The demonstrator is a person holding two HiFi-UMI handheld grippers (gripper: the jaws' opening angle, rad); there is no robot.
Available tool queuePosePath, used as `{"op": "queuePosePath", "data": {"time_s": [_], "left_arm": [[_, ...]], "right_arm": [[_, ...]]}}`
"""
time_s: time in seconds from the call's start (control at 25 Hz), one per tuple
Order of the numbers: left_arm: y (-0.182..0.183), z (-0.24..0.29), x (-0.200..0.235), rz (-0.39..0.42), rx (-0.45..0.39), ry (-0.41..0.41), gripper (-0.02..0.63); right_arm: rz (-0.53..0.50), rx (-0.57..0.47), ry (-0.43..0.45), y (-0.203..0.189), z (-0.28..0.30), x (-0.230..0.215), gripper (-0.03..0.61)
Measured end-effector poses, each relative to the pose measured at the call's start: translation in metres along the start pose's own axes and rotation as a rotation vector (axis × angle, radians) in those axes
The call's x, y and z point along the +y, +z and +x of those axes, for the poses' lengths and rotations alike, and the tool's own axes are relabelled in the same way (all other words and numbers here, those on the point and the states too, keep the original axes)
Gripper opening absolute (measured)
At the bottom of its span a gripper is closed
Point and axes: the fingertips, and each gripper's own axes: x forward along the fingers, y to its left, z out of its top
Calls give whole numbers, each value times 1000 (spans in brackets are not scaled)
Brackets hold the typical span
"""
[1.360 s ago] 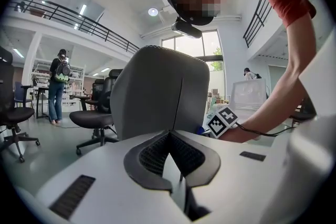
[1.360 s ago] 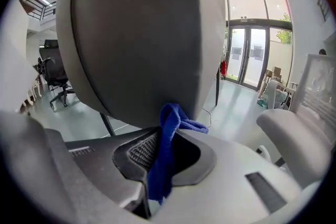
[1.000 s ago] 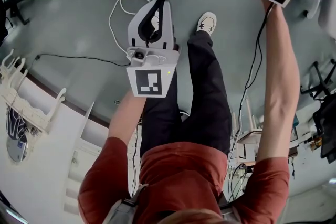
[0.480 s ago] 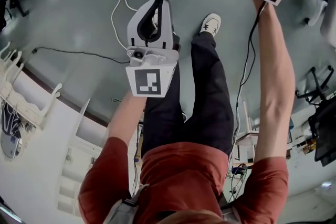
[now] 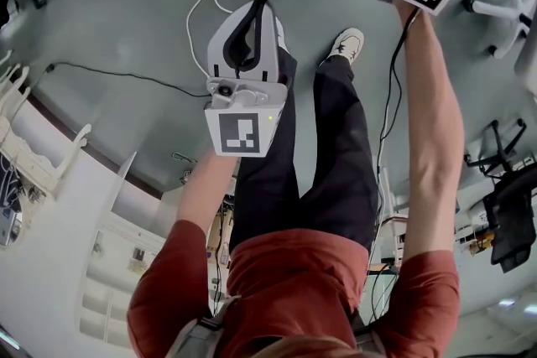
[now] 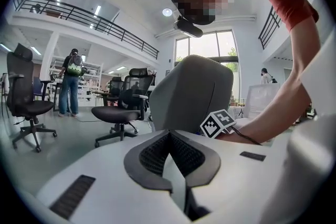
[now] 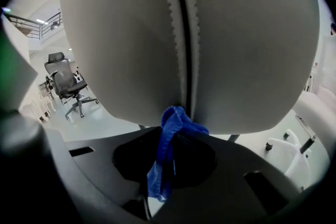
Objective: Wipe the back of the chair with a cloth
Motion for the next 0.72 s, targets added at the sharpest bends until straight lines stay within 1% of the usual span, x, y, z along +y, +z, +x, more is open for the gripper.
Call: {"op": "queuePosePath", "data": {"time_s": [0.2,0.52,0.6,0.72], "left_arm": [[-1,-12,21,-13,-3,23,14],[0,-26,45,-22,-5,43,14],[0,-29,50,-24,-4,47,14],[0,-32,54,-22,-8,47,14]], "right_arm": [[-98,-1,66,10,8,50,58],[-137,0,157,16,18,125,58],[-137,0,165,16,20,135,58],[-123,1,153,15,19,139,58]]}}
